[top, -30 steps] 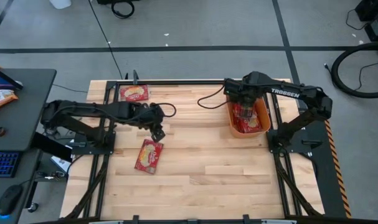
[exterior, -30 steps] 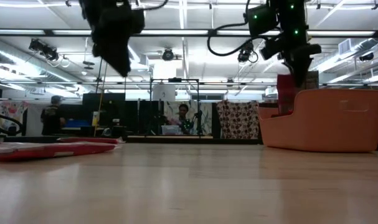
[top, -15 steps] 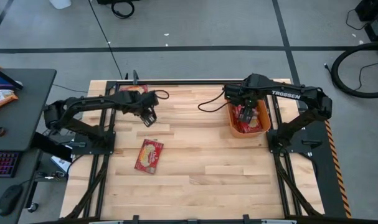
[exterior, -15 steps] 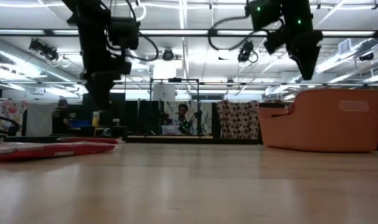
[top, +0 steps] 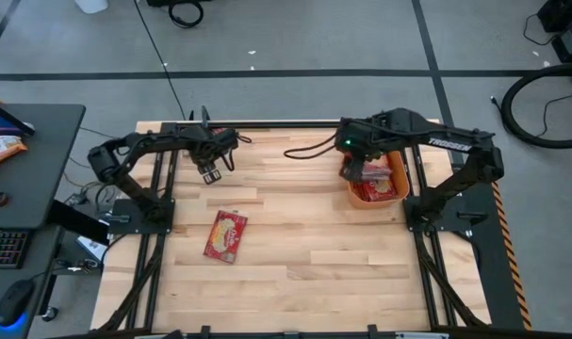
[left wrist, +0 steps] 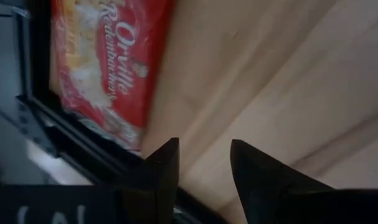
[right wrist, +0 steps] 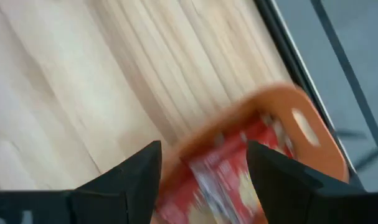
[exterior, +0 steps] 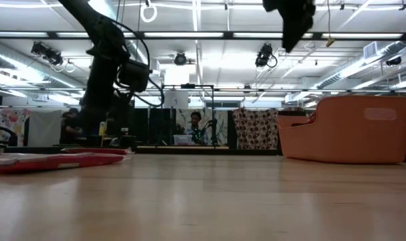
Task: Sort popcorn bags into baskets
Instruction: Put the red popcorn bag into the orange bin
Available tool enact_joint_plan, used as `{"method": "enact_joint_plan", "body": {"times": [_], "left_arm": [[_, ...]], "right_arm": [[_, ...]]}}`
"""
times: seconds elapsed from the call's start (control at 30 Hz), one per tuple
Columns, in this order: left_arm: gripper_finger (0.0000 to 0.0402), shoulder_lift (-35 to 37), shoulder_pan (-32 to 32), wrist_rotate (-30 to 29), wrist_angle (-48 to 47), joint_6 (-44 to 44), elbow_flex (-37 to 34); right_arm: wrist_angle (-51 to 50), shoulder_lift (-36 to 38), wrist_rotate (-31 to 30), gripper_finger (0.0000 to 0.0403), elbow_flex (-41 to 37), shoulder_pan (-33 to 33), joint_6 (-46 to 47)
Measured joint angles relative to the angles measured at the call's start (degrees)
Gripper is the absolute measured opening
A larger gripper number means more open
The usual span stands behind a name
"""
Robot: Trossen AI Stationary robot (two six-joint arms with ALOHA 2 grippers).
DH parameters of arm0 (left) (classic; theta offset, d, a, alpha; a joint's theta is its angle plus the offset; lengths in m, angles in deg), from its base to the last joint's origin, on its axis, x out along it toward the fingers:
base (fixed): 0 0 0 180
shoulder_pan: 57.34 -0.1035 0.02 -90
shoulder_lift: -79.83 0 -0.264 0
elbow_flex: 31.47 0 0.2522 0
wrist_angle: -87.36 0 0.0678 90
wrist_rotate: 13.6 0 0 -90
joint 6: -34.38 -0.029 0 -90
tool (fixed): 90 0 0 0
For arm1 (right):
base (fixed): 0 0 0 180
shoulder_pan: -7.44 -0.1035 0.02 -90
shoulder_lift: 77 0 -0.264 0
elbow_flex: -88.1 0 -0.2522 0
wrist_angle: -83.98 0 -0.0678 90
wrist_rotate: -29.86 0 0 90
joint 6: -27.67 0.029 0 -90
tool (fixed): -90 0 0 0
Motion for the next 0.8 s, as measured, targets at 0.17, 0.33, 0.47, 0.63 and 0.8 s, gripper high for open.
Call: {"method": "enact_joint_plan", "body": {"times": [0.17, 0.33, 0.47, 0.63, 0.8], "left_arm": [[0.0149, -2.8, -2.9, -4.5, 1.3, -6.6, 0.0], [0.0149, -3.9, -5.6, -5.0, 2.5, -7.6, 0.0], [0.0149, -3.9, -7.0, -5.4, 4.6, -7.6, 0.0], [0.015, -3.9, -8.3, -5.4, 6.7, -8.7, 0.0], [0.0178, -3.9, -9.0, -3.9, 8.0, -10.2, -0.8]], "right_arm": [[8.4, -0.2, 0.2, 0.0238, 0.3, -4.0, 0.6], [14.0, -1.9, 0.1, 0.0238, 0.3, -9.2, 0.6], [17.2, -3.1, -0.4, 0.0238, 0.3, -12.5, 1.6], [18.6, -4.5, -1.4, 0.0238, 0.3, -14.9, 3.3], [20.5, -5.5, -1.4, 0.0238, 0.2, -15.6, 3.4]]}}
